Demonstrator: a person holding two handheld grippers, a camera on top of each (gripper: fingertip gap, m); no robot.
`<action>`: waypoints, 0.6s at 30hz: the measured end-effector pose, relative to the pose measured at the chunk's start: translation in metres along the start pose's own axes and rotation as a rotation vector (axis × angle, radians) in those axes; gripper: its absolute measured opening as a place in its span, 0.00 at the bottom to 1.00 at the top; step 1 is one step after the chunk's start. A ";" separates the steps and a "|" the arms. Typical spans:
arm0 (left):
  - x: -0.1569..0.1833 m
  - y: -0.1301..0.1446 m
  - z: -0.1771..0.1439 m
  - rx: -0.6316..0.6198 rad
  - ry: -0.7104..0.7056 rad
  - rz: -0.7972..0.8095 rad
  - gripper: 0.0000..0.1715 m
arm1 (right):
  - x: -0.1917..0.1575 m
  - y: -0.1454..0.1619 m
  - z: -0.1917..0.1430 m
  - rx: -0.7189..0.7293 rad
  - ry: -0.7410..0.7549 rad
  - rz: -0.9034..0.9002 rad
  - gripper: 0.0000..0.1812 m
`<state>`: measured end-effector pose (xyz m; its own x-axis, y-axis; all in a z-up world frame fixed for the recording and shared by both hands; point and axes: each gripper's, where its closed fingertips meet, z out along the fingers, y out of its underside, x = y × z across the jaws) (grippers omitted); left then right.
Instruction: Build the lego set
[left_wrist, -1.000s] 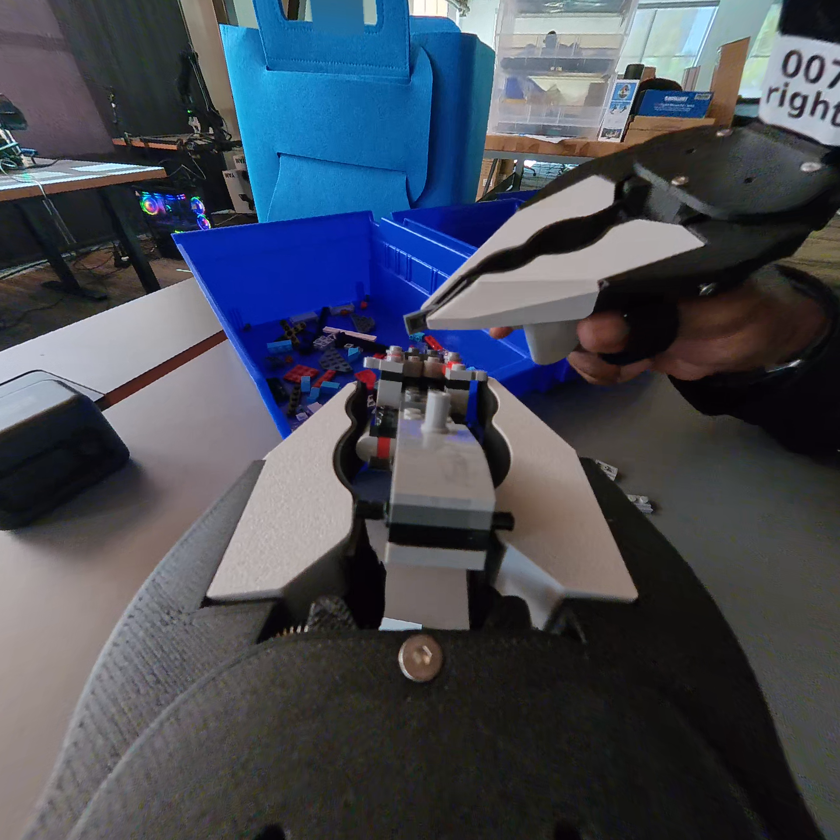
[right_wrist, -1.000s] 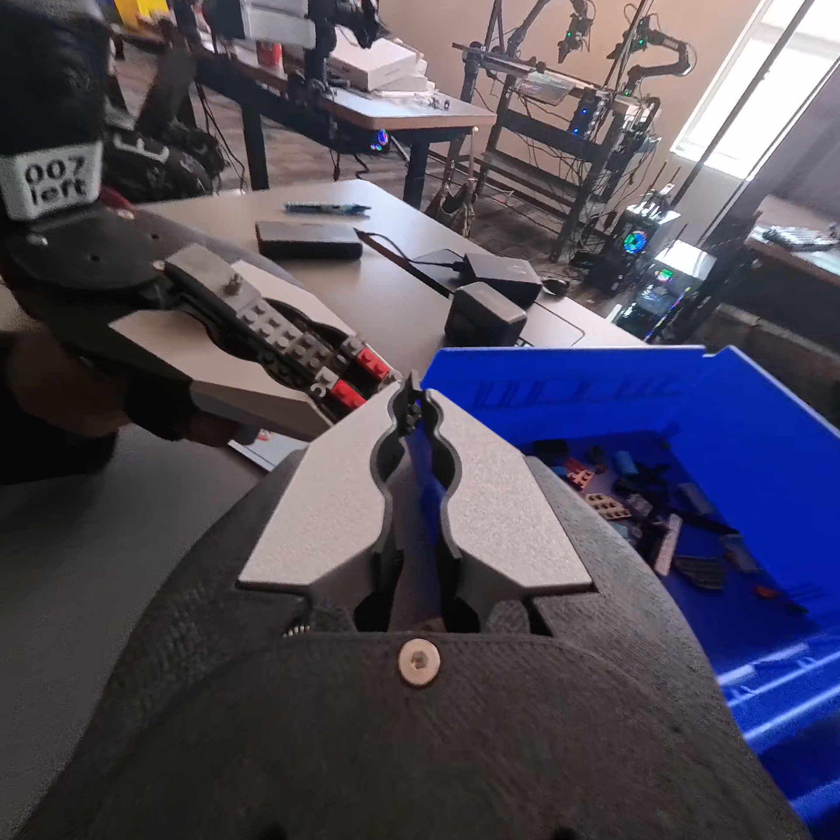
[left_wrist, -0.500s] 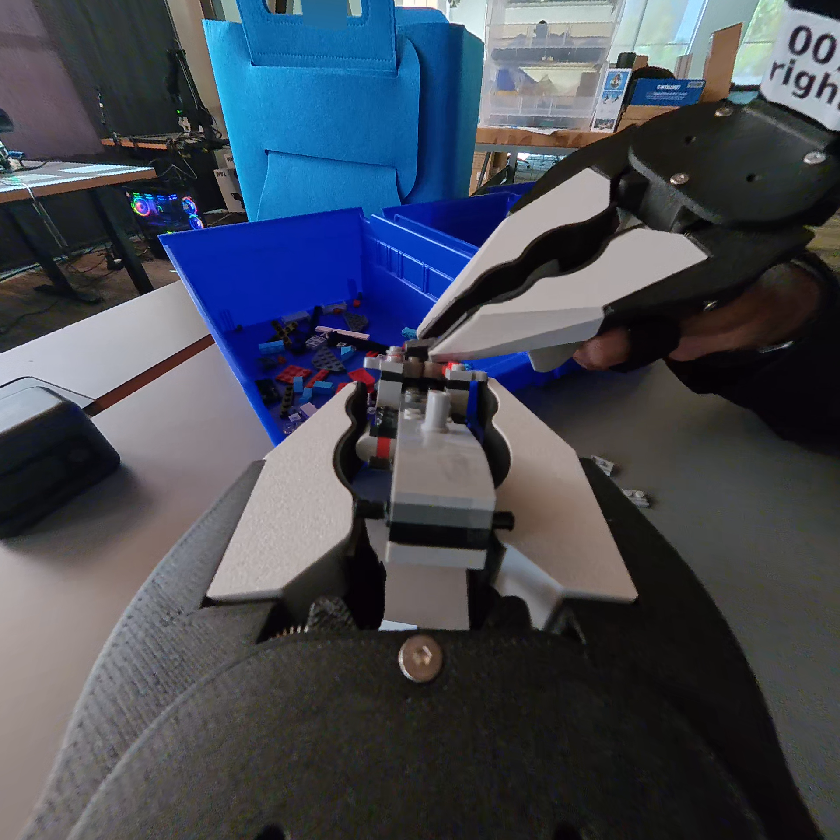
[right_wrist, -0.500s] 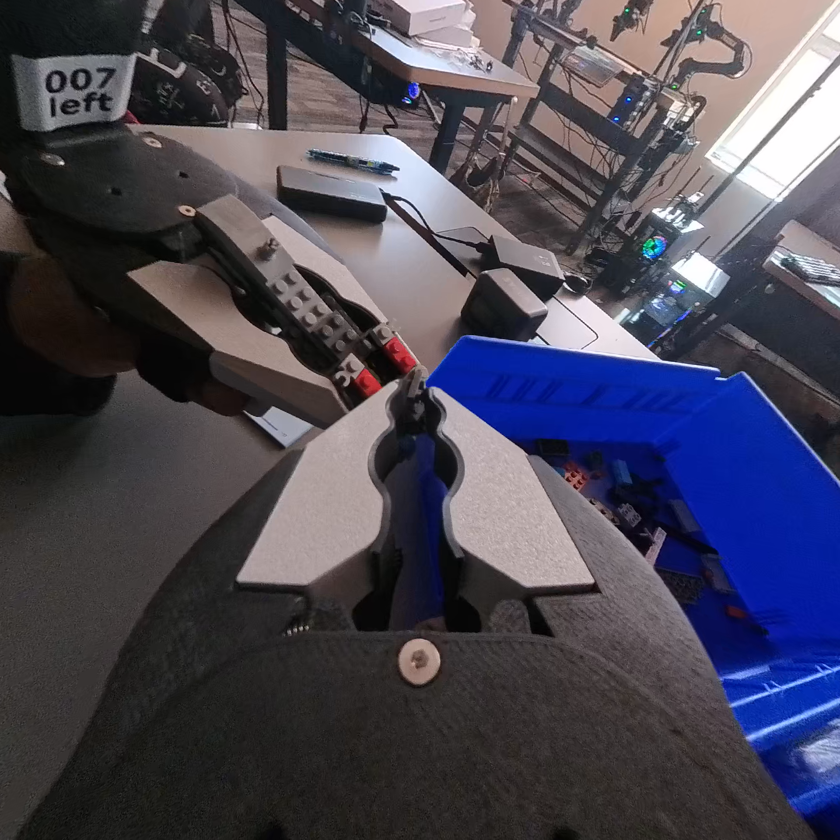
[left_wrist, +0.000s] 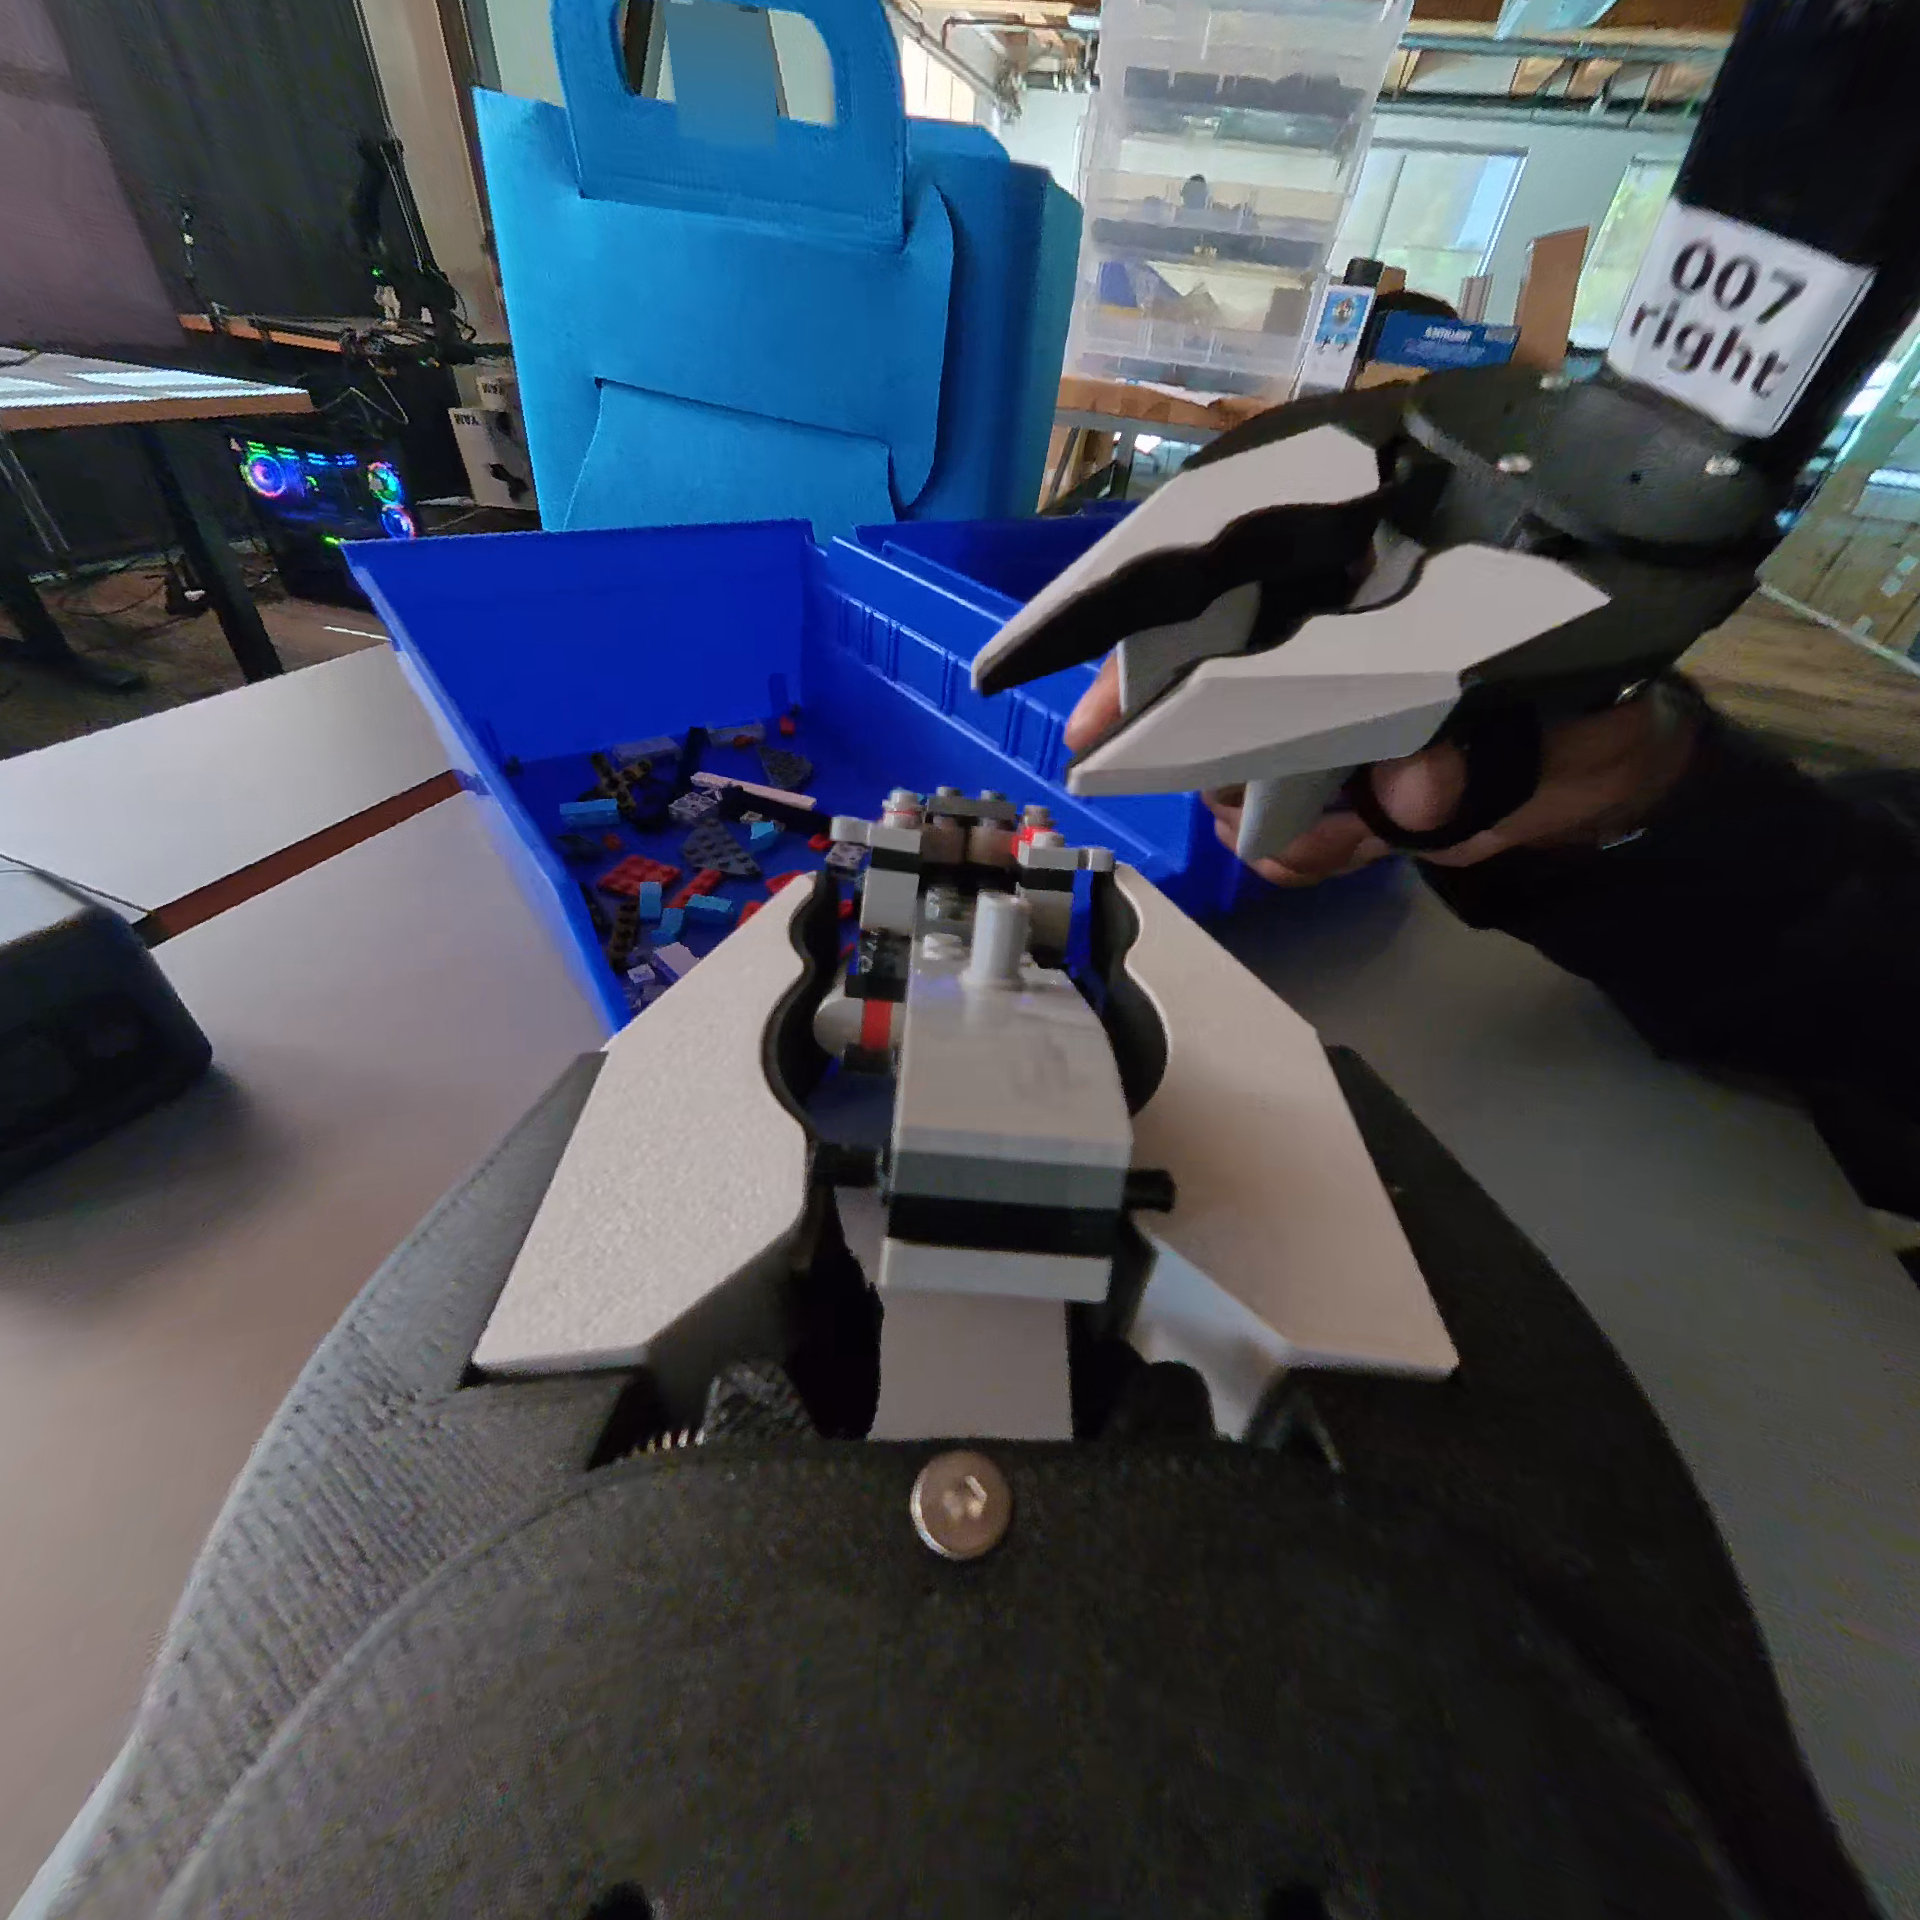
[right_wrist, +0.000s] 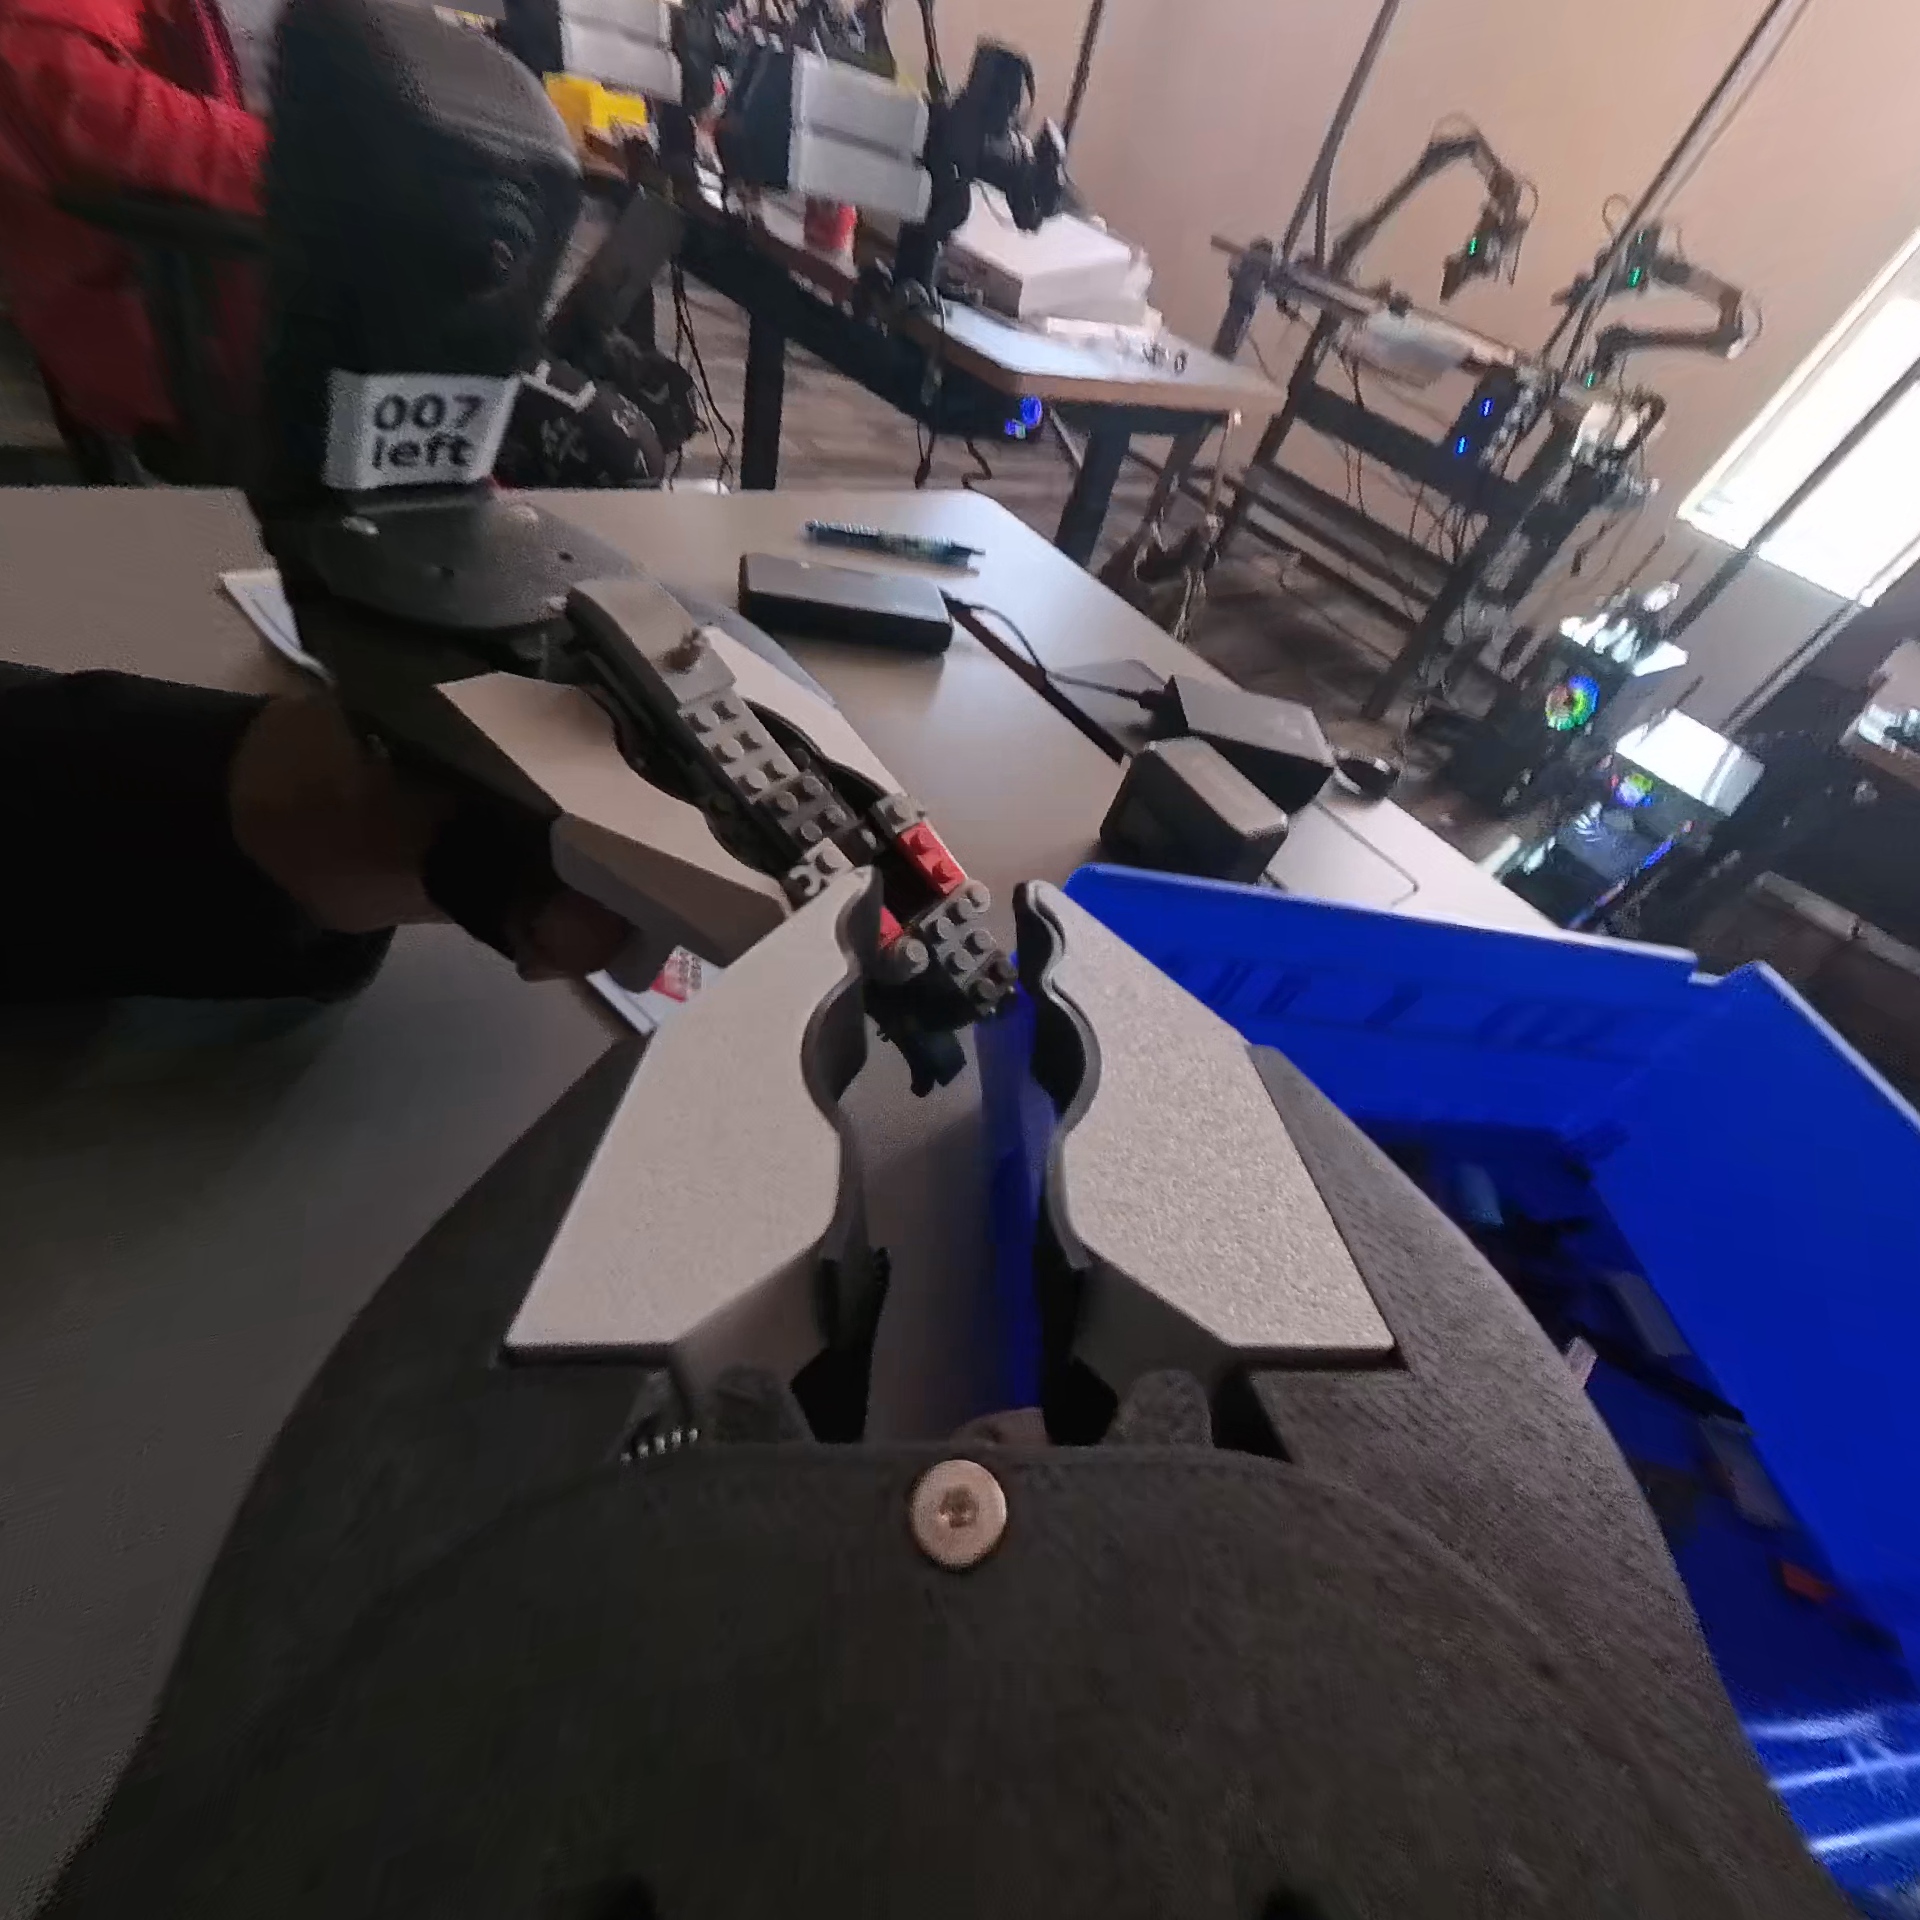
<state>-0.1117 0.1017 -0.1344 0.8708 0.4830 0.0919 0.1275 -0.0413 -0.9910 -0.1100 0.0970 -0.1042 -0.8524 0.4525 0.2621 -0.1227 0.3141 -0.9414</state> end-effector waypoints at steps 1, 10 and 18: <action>-0.001 -0.002 -0.002 0.012 0.007 -0.017 0.29 | 0.001 -0.004 -0.002 0.033 -0.008 -0.015 0.16; -0.001 -0.021 -0.014 0.119 0.115 -0.181 0.29 | -0.014 -0.013 -0.008 0.118 -0.030 -0.242 0.29; 0.012 -0.023 -0.016 0.132 0.271 -0.320 0.29 | -0.021 -0.010 -0.006 0.105 0.066 -0.541 0.36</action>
<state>-0.0969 0.0948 -0.1094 0.8926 0.2055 0.4012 0.3646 0.1942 -0.9107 -0.0877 0.0894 -0.0995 -0.6208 0.3019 0.7235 -0.5869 0.4328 -0.6843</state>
